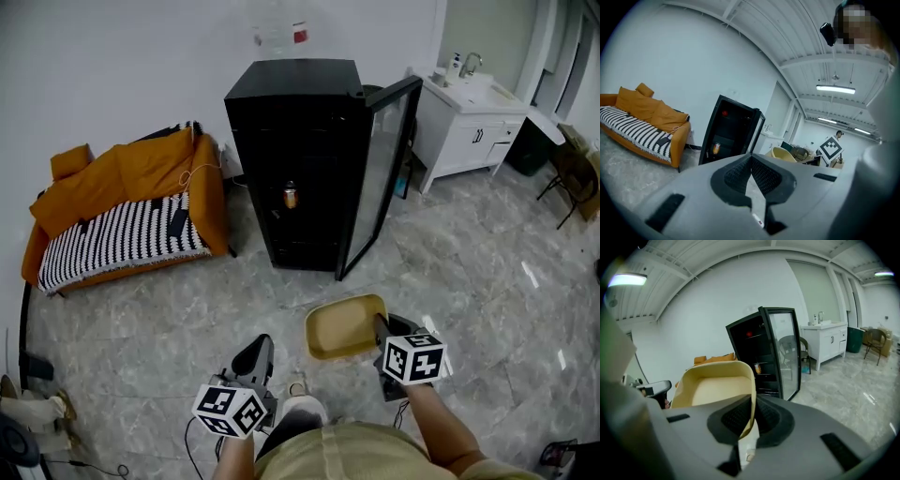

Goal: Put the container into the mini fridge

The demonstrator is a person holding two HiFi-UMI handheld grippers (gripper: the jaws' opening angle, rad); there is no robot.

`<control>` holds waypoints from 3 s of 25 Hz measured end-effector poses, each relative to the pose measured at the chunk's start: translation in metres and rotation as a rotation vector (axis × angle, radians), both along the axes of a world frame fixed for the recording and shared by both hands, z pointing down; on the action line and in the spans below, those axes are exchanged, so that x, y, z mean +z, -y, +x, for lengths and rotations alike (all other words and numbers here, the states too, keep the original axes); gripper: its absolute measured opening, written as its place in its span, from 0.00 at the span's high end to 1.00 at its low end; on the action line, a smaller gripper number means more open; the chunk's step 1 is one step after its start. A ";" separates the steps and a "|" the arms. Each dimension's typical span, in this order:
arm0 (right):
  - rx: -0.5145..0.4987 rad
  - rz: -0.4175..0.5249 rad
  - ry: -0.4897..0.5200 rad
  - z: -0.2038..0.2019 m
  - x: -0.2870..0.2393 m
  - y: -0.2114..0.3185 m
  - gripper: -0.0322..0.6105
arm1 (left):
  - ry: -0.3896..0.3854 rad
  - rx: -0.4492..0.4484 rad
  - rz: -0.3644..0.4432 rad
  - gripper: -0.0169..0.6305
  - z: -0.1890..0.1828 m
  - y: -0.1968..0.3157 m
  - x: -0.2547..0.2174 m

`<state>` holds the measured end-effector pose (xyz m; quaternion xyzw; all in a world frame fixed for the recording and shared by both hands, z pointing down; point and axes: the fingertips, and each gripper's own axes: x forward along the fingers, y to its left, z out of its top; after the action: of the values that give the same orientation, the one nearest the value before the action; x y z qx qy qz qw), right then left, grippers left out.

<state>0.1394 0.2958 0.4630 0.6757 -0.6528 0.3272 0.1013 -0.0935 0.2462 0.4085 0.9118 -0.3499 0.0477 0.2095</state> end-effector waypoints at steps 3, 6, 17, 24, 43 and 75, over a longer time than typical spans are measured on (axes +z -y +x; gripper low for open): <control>-0.002 -0.019 -0.005 -0.009 0.002 0.027 0.90 | 0.008 0.016 -0.010 0.94 -0.005 0.024 0.003; -0.012 -0.034 -0.012 -0.023 0.003 0.051 0.90 | 0.012 0.023 -0.012 0.94 -0.014 0.046 0.004; 0.013 -0.082 -0.040 -0.058 0.012 0.120 0.90 | 0.034 0.043 -0.061 0.94 -0.053 0.112 0.022; 0.016 -0.105 -0.044 -0.067 0.020 0.147 0.90 | 0.049 0.054 -0.085 0.94 -0.067 0.130 0.030; -0.135 -0.144 -0.055 -0.055 0.044 0.283 0.90 | 0.130 -0.059 -0.058 0.94 -0.035 0.210 0.039; -0.115 -0.286 -0.141 0.066 0.131 0.494 0.90 | 0.208 -0.217 -0.103 0.94 0.067 0.358 0.104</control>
<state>0.2053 -0.1983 0.5936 0.6372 -0.6284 0.3622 0.2606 -0.0269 -0.1119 0.5125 0.8468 -0.4634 0.1369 0.2225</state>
